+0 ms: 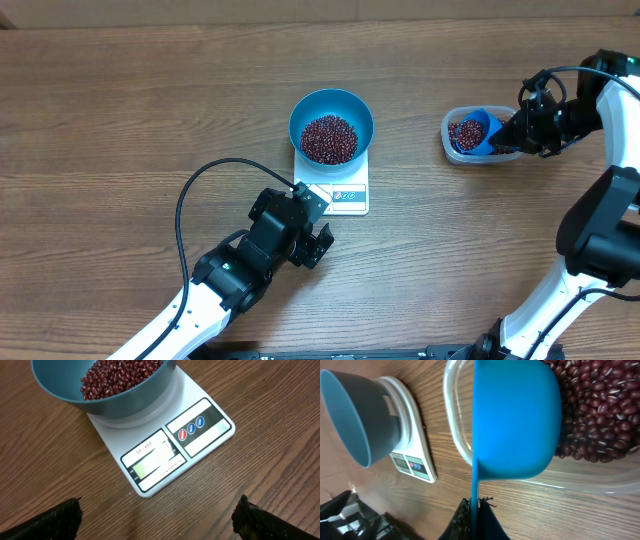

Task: Scoop item into bowl and weigh 150g on scale
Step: 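Drag the scoop through the beans and lift it out filled, then carry the filled scoop with the right gripper over the teal bowl, then tilt the scoop with the right gripper to pour beans into the bowl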

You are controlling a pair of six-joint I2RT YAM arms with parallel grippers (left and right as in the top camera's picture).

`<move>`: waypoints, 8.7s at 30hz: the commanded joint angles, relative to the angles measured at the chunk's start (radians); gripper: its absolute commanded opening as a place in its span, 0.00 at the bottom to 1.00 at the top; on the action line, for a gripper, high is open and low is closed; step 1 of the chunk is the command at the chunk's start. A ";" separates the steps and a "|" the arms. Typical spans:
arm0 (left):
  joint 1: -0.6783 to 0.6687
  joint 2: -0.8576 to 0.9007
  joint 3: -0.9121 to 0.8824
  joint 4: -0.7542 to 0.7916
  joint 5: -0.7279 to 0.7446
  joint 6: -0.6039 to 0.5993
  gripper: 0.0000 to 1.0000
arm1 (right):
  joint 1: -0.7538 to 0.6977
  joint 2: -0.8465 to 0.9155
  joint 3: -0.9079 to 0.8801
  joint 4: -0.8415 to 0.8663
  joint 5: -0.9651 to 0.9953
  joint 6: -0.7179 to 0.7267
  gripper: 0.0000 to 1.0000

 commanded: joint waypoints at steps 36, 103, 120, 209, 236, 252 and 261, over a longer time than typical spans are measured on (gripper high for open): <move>0.004 -0.010 -0.007 0.001 0.000 0.011 1.00 | -0.080 -0.011 0.053 -0.198 -0.472 -0.221 0.04; 0.005 -0.010 -0.007 0.001 0.001 0.011 1.00 | 0.604 -0.144 0.209 0.220 -0.006 0.468 0.04; 0.004 -0.010 -0.007 0.001 0.000 0.011 1.00 | 0.731 -0.144 0.209 0.199 0.298 0.546 0.04; 0.004 -0.010 -0.007 0.001 0.001 0.011 1.00 | 0.908 -0.144 0.209 0.157 0.656 0.615 0.04; 0.004 -0.010 -0.007 0.001 0.000 0.011 0.99 | 0.908 -0.144 0.209 0.165 0.697 0.615 0.04; 0.004 -0.010 -0.007 0.001 0.001 0.011 0.99 | 0.908 -0.144 0.209 0.199 0.694 0.615 0.04; 0.004 -0.010 -0.007 0.001 0.000 0.011 0.99 | 0.908 -0.144 0.209 0.198 0.693 0.615 0.04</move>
